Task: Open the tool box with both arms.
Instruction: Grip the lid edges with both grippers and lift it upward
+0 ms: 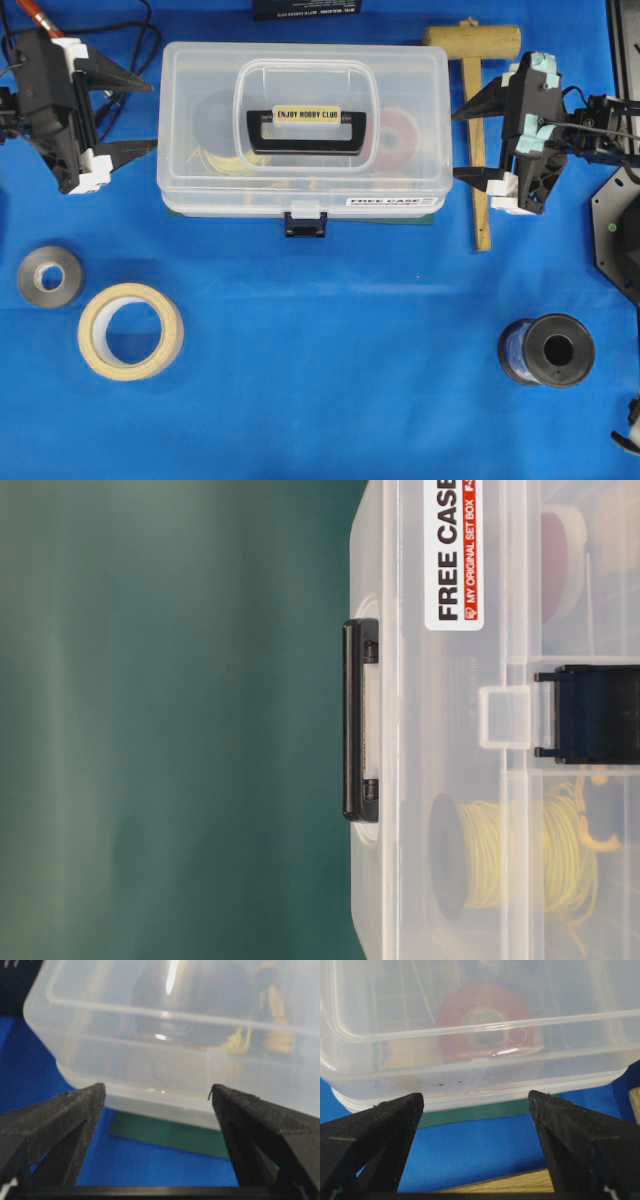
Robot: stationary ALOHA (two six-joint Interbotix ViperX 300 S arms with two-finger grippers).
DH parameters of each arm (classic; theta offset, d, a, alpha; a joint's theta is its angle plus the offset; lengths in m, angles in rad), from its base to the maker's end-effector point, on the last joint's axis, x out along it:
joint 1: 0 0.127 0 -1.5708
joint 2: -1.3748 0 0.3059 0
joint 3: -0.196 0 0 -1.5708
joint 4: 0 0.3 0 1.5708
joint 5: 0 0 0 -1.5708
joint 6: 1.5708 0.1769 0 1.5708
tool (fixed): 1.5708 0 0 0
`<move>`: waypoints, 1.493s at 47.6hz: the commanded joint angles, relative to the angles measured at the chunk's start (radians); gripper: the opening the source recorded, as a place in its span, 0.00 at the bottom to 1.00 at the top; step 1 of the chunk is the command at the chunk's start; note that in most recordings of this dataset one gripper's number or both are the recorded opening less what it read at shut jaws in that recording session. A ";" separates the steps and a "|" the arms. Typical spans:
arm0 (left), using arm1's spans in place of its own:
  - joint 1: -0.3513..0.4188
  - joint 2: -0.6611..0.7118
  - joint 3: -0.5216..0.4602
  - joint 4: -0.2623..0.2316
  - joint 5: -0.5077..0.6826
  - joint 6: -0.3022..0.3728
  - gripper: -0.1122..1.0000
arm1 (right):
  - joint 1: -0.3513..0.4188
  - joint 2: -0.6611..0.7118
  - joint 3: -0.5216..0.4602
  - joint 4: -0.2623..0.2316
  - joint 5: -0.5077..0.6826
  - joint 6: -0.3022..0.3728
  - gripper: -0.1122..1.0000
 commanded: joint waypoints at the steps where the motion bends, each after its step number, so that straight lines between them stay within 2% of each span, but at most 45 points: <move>1: -0.005 0.006 -0.038 -0.002 -0.014 -0.003 0.92 | 0.002 0.000 -0.046 0.002 -0.025 0.005 0.86; 20: -0.005 -0.043 -0.038 -0.002 -0.006 0.000 0.92 | 0.002 -0.015 -0.071 0.002 -0.017 0.008 0.86; 31: -0.005 -0.112 -0.044 -0.002 -0.005 0.011 0.92 | 0.002 -0.091 -0.074 0.002 -0.011 0.009 0.86; 36: -0.005 -0.127 -0.044 -0.002 -0.005 0.038 0.92 | 0.002 -0.127 -0.072 0.002 -0.011 0.009 0.86; 46: 0.012 -0.127 -0.051 -0.002 -0.003 0.043 0.92 | 0.002 -0.179 -0.067 0.002 -0.011 0.009 0.86; 61: 0.026 -0.129 -0.067 -0.002 -0.005 0.043 0.92 | 0.000 -0.183 -0.072 0.002 -0.012 0.009 0.86; 71: 0.055 -0.129 -0.084 -0.003 -0.005 0.043 0.92 | -0.038 -0.184 -0.077 0.002 -0.015 0.011 0.86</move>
